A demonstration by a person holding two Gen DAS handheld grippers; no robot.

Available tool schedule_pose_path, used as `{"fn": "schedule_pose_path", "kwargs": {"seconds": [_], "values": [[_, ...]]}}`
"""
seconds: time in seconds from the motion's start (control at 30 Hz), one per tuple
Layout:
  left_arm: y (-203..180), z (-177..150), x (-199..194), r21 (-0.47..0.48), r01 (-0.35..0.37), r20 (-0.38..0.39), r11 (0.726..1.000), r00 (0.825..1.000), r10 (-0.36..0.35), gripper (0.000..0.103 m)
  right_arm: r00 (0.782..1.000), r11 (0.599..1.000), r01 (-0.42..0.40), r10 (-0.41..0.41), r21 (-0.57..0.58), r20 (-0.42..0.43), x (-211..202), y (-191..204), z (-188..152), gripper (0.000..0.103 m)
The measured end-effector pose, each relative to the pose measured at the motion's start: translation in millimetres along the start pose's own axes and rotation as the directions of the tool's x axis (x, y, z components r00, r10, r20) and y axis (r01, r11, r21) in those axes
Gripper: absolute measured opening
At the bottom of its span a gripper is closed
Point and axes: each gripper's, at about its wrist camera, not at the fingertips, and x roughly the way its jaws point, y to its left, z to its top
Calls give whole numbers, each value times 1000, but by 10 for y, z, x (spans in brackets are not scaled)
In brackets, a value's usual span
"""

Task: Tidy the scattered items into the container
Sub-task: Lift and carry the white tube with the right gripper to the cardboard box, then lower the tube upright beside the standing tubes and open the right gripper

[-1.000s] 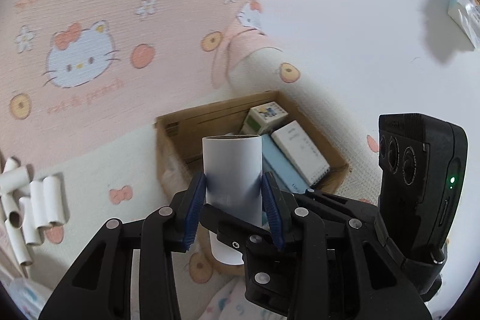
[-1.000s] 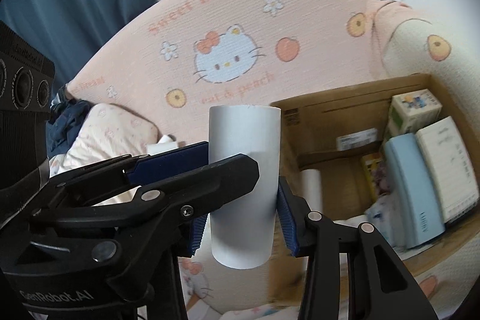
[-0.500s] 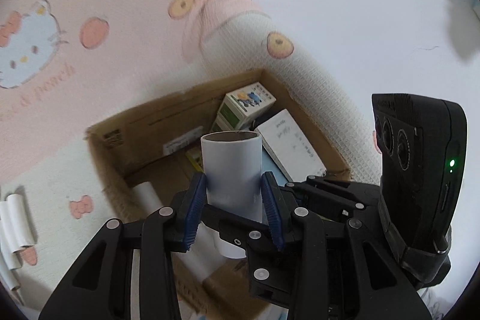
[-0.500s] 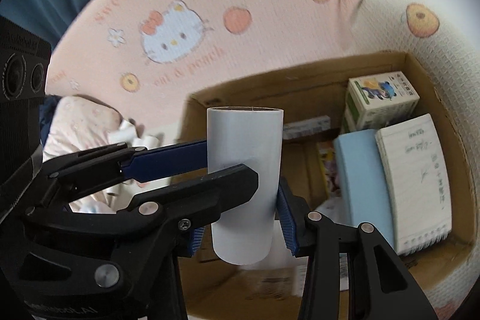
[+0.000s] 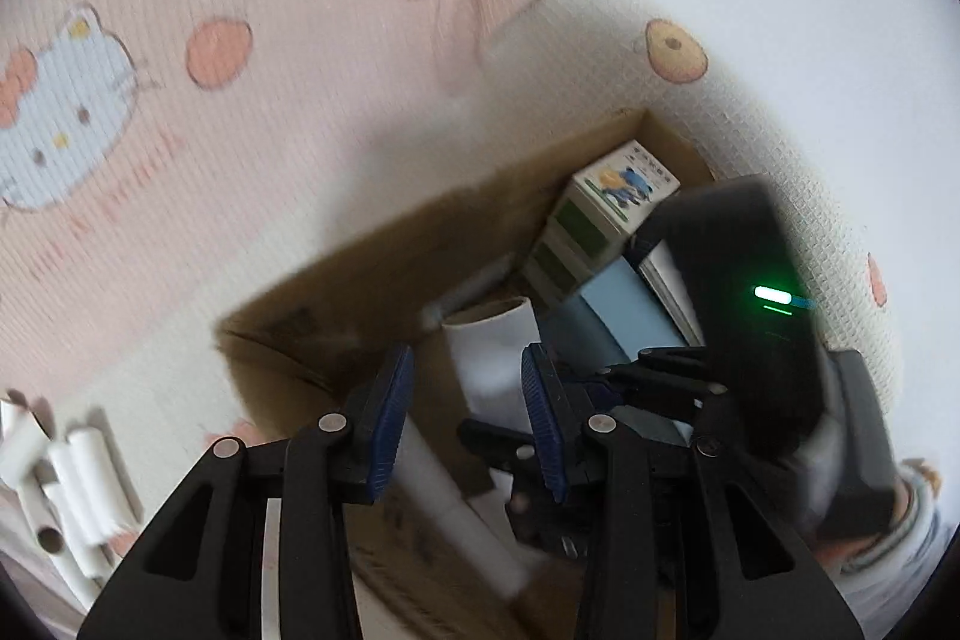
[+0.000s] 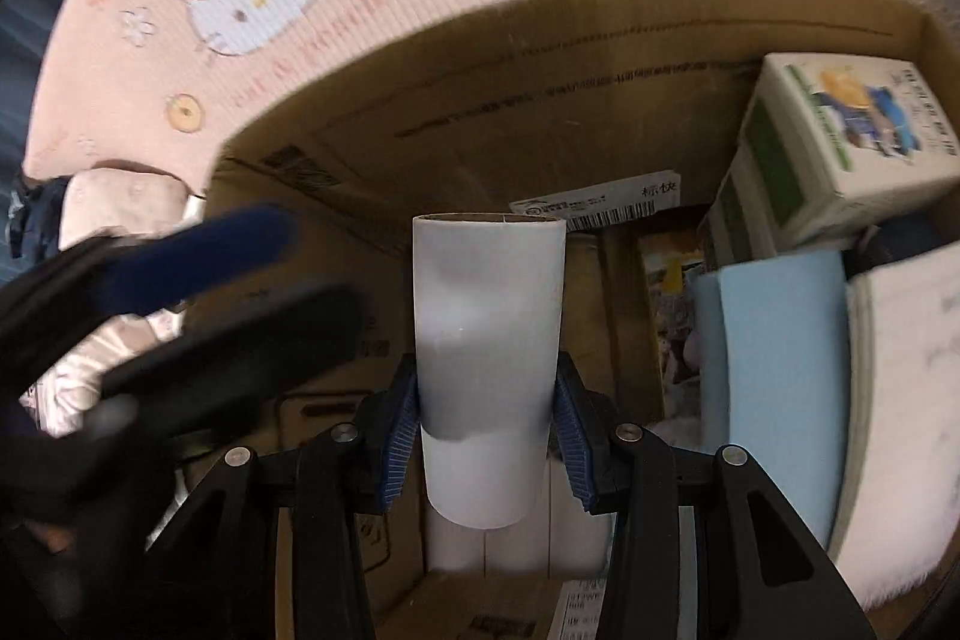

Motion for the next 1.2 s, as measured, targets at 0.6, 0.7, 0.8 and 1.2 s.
{"fn": "schedule_pose_path", "kwargs": {"seconds": [0.6, 0.7, 0.8, 1.2], "values": [[483, -106, -263, -77, 98, 52, 992, 994, -94, 42, 955, 992, 126, -124, -9, -268, 900, 23, 220, 39], [477, -105, -245, -68, 79, 47, 995, 996, -76, 42, 948, 995, 103, -95, 11, -304, 986, 7, 186, 39], [468, -118, -242, -64, 78, 50, 995, 996, -75, 42, 941, 994, 106, -88, 37, -326, 1036, -25, 133, 38], [473, -187, -271, -91, 74, 35, 993, 997, -72, 42, 920, 988, 150, -147, -19, -363, 1008, 216, 113, 42]]}}
